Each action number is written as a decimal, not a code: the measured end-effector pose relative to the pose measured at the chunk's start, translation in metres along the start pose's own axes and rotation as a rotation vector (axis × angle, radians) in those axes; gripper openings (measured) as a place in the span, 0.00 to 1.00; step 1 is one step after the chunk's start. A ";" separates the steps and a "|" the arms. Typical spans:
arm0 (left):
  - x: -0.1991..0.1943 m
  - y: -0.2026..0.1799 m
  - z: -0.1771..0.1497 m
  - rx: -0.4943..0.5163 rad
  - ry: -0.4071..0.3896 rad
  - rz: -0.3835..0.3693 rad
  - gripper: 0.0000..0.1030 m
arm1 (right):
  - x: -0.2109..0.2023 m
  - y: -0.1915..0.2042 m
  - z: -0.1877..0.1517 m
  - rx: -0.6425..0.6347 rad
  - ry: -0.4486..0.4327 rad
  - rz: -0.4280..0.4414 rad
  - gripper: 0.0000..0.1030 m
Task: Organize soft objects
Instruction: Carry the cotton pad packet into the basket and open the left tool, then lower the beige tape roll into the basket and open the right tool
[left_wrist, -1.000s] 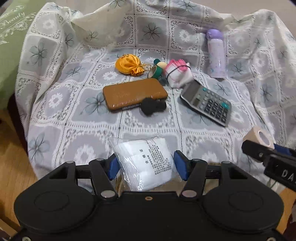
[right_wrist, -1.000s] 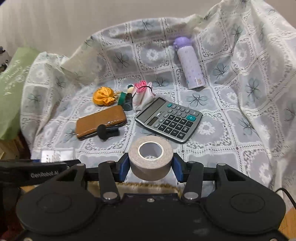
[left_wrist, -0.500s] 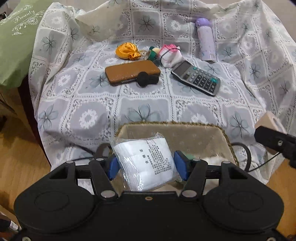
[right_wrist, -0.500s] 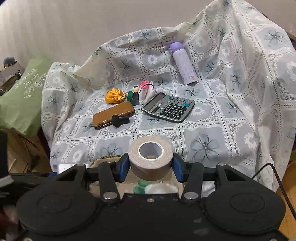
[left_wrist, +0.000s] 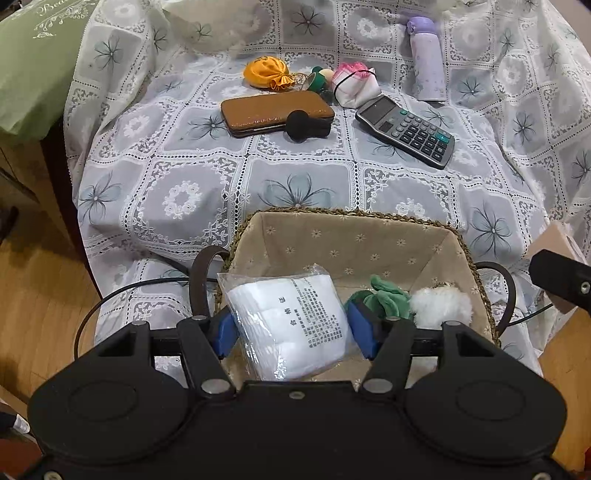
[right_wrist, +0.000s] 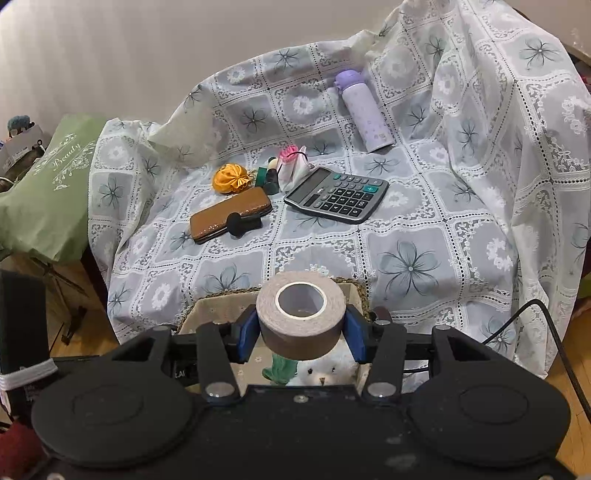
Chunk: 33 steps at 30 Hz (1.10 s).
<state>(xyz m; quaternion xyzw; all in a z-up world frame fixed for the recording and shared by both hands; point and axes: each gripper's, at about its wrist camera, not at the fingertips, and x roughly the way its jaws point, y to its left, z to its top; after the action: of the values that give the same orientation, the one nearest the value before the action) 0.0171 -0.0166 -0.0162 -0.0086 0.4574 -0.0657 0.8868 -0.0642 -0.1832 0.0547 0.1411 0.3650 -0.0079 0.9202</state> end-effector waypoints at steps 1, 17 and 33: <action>-0.001 0.000 0.000 0.002 -0.003 0.004 0.63 | 0.000 0.001 0.000 -0.003 0.000 -0.001 0.46; -0.007 0.004 -0.003 -0.008 -0.031 0.049 0.74 | 0.001 0.005 0.001 -0.026 0.013 -0.006 0.46; -0.009 0.007 -0.004 -0.021 -0.034 0.059 0.74 | -0.002 0.014 0.003 -0.088 0.004 0.014 0.50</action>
<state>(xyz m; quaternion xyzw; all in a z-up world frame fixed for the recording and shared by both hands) 0.0097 -0.0084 -0.0116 -0.0054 0.4429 -0.0347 0.8959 -0.0617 -0.1706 0.0616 0.1029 0.3661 0.0147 0.9247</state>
